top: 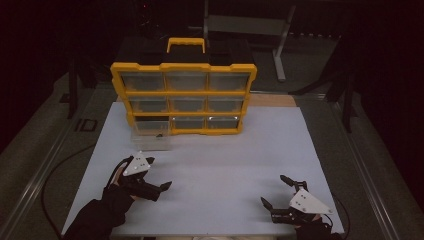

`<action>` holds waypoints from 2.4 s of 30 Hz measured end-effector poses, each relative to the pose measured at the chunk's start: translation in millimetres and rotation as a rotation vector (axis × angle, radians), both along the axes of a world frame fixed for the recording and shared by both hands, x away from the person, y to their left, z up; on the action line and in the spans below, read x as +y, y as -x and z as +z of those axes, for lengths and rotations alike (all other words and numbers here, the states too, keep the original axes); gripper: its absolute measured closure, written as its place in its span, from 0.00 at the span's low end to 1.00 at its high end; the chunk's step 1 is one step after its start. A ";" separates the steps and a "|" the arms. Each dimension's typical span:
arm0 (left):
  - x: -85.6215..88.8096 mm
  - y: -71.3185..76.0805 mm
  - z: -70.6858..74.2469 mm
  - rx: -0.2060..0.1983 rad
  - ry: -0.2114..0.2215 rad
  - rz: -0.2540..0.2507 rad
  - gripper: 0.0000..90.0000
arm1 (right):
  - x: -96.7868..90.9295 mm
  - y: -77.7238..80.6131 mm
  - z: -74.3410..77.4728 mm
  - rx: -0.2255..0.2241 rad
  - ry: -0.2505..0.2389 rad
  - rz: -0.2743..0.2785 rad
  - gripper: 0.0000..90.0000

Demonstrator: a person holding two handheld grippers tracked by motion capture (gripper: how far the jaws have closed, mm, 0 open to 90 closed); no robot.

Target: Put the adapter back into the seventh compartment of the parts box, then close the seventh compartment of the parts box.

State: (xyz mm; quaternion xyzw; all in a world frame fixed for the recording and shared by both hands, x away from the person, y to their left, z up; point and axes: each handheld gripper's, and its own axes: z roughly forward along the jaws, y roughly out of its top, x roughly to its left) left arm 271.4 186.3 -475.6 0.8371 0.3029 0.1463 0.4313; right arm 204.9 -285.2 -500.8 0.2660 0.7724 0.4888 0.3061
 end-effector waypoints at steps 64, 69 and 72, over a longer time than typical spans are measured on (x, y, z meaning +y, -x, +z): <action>5.8 18.9 -11.1 -0.037 -0.056 0.075 0.00 | 0.8 -0.8 -1.5 0.009 0.003 0.003 0.09; 5.1 19.3 -9.2 -0.049 -0.035 0.105 0.00 | 0.6 -0.7 -1.0 0.005 0.002 0.004 0.09; 3.3 19.5 -6.1 -0.063 -0.044 0.137 0.00 | 0.6 -0.9 -1.4 0.007 0.001 0.004 0.09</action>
